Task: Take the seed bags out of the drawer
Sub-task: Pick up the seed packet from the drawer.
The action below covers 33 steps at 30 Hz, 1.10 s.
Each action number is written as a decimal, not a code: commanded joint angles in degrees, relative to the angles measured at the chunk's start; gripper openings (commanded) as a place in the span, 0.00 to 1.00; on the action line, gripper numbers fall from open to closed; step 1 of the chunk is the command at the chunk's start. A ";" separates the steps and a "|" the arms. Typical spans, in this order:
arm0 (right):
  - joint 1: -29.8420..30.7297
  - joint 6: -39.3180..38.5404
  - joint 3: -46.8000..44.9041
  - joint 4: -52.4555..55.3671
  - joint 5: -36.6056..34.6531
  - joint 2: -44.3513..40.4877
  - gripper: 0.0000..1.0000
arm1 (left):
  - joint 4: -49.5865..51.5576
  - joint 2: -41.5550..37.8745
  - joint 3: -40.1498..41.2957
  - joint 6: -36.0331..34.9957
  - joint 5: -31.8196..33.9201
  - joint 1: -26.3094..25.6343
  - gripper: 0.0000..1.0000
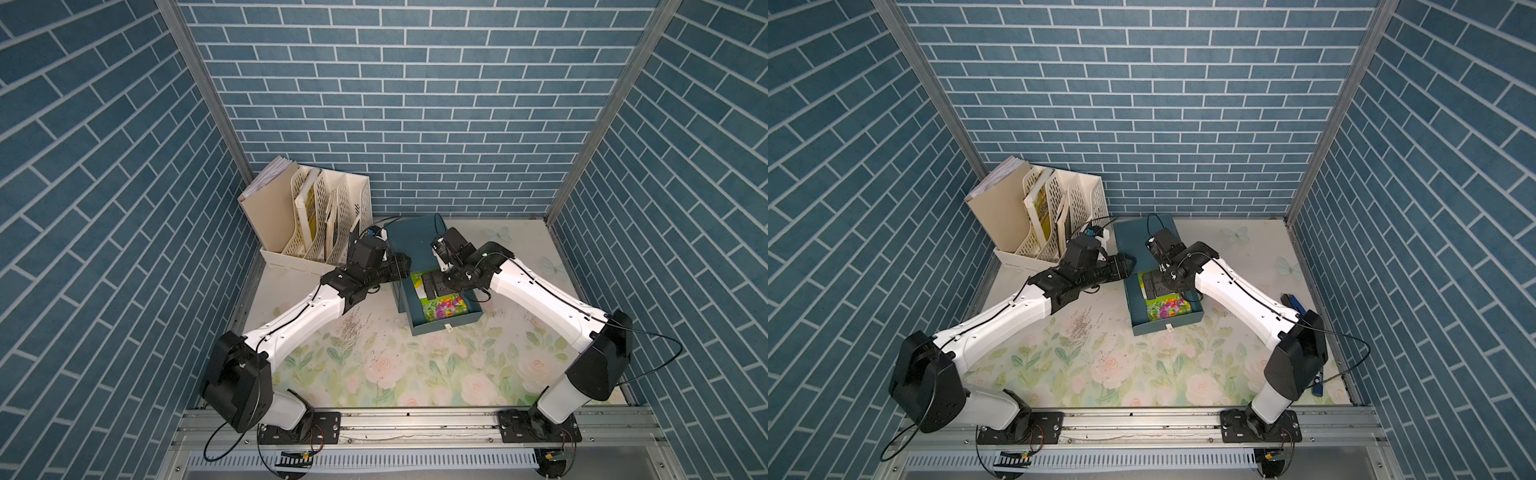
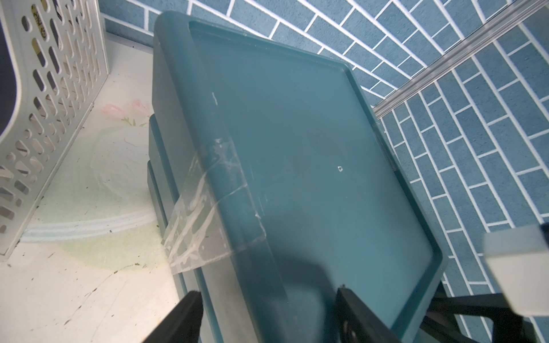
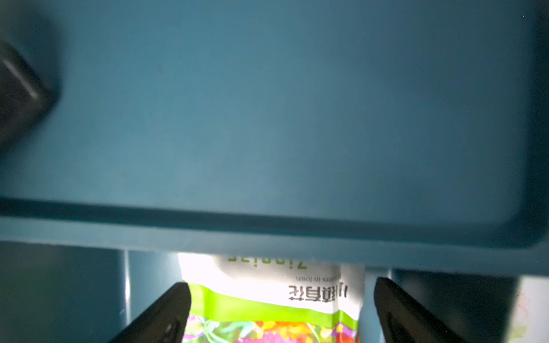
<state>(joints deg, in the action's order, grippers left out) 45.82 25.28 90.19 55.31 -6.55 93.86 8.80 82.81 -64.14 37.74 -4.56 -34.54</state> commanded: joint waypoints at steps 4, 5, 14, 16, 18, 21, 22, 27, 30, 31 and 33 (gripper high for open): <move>0.34 1.22 -0.35 0.51 0.33 1.11 1.00 | 3.33 -1.27 0.77 -0.69 0.51 -0.46 0.75; 0.34 1.33 -0.47 0.33 0.71 1.30 1.00 | 3.40 -1.39 0.77 -0.69 0.59 -0.44 0.75; 0.40 1.88 -1.43 0.19 1.98 1.77 1.00 | 3.86 -2.24 1.30 -0.81 0.78 -0.44 0.74; 0.32 2.02 -2.18 -0.38 2.73 1.46 1.00 | 3.85 -2.46 1.39 -0.68 0.87 -0.44 0.75; 0.33 2.27 -3.13 -1.43 4.38 1.20 1.00 | 3.86 -2.55 1.52 -0.69 0.87 -0.44 0.75; 0.32 2.81 -4.36 -3.78 7.07 0.73 1.00 | 3.95 -2.57 1.50 -0.81 0.94 -0.44 0.75; 0.40 3.00 -4.54 -4.18 7.39 0.63 1.00 | 3.91 -2.70 1.50 -0.82 1.02 -0.44 0.74; 0.41 3.37 -4.56 -4.77 6.92 -0.25 1.00 | 4.08 -2.69 1.21 -0.90 0.95 -0.48 0.75; 0.43 3.55 -5.06 -5.31 7.36 -0.69 0.95 | 4.29 -2.66 1.12 -0.94 0.95 -0.44 0.75; 0.45 3.63 -5.24 -5.58 7.61 -0.87 0.93 | 4.27 -2.78 1.17 -0.95 1.04 -0.44 0.75; 0.39 3.90 -5.64 -6.16 7.95 -1.22 0.87 | 4.32 -2.88 1.19 -0.99 1.04 -0.44 0.75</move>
<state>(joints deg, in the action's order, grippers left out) 45.87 27.38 85.84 49.91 -0.19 94.26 10.94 81.23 -63.81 37.69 -4.14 -34.54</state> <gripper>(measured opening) 0.890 0.746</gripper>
